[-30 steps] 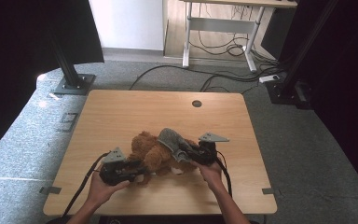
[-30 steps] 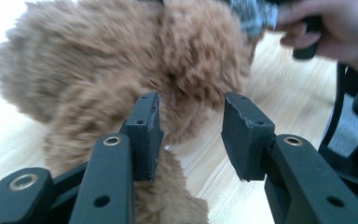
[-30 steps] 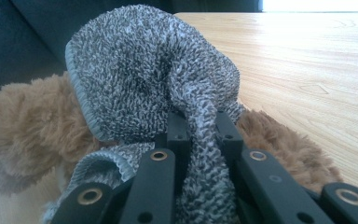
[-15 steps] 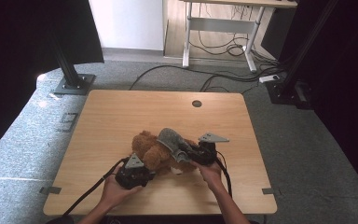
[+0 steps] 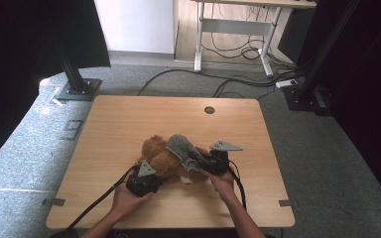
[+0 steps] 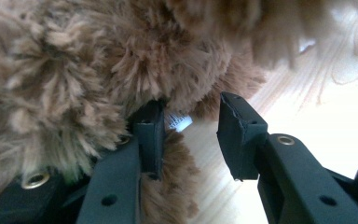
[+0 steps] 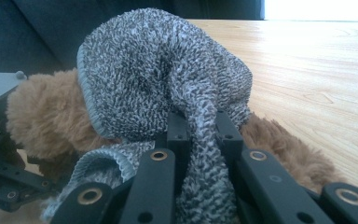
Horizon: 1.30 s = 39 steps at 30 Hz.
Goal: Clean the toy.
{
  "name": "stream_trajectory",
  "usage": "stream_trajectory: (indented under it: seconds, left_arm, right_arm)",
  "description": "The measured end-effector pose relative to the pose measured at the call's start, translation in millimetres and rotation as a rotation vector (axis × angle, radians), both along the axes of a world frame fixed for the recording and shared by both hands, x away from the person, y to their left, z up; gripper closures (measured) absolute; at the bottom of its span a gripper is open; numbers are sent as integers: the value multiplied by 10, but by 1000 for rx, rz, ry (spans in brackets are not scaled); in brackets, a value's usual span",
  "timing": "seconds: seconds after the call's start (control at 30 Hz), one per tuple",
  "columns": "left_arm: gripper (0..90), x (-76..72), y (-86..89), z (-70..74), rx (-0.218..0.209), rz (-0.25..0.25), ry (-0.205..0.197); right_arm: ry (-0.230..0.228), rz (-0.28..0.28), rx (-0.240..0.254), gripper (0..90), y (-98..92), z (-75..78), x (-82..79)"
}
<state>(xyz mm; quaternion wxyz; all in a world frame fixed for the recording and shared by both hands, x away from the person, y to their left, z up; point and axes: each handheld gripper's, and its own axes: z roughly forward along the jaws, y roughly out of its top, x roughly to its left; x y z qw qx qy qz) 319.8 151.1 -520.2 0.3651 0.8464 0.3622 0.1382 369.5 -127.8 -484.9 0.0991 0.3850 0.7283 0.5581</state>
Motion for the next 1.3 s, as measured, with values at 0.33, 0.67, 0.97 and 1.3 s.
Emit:
stream_trajectory:
  seconds: [0.33,0.67,0.97,1.3]
  left_arm:
    - [608,138,27,-20,-11,13,-17]
    - [610,303,57,-26,-19,28,-21]
    - [603,442,43,-8,-15,34,-11]
    - [564,307,99,56,-16,-17,0]
  right_arm:
    - [-22,-10,-12,808,33,-21,118]
    - [-39,-11,-18,809,79,-31,309]
    - [-43,-12,-31,809,91,-28,508]
    - [-83,18,-46,812,102,-50,215]
